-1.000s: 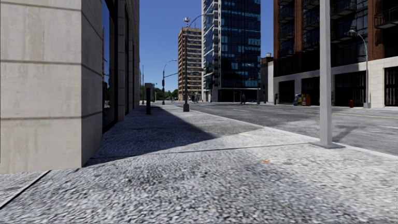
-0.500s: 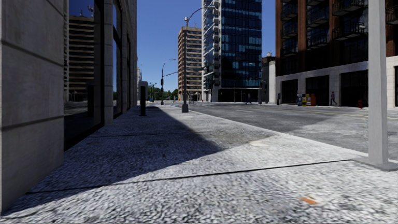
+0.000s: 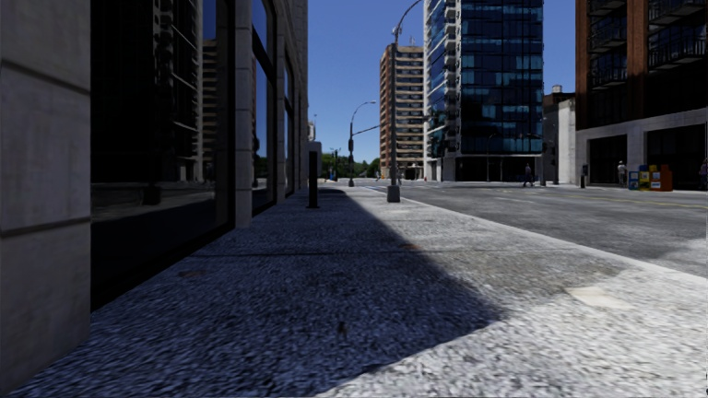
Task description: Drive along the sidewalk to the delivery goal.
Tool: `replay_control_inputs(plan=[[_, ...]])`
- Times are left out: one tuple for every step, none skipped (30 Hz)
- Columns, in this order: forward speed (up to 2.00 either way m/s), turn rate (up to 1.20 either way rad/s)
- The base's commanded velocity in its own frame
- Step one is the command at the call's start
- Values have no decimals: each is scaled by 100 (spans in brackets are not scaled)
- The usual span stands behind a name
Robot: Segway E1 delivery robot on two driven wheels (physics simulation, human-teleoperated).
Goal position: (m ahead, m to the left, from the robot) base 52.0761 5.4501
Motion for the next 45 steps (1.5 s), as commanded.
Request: replay_control_inputs(plan=[[200,0],[200,0],[200,0],[200,0],[200,0],[200,0],[200,0],[200,0],[200,0],[200,0],[200,-23],[200,-23],[200,-40],[200,-46],[200,-46],[200,-48],[200,-48],[200,-48],[200,-48],[200,-48],[200,-48],[200,-48],[200,-48],[200,-48],[200,-48],[200,-41],[200,-41],[200,-37],[200,-32],[200,-7],[200,-7],[200,0],[200,0],[200,0],[200,0],[200,0],[200,0],[200,0],[200,0],[200,0],[200,0],[200,0],[200,0],[200,0],[200,0]])
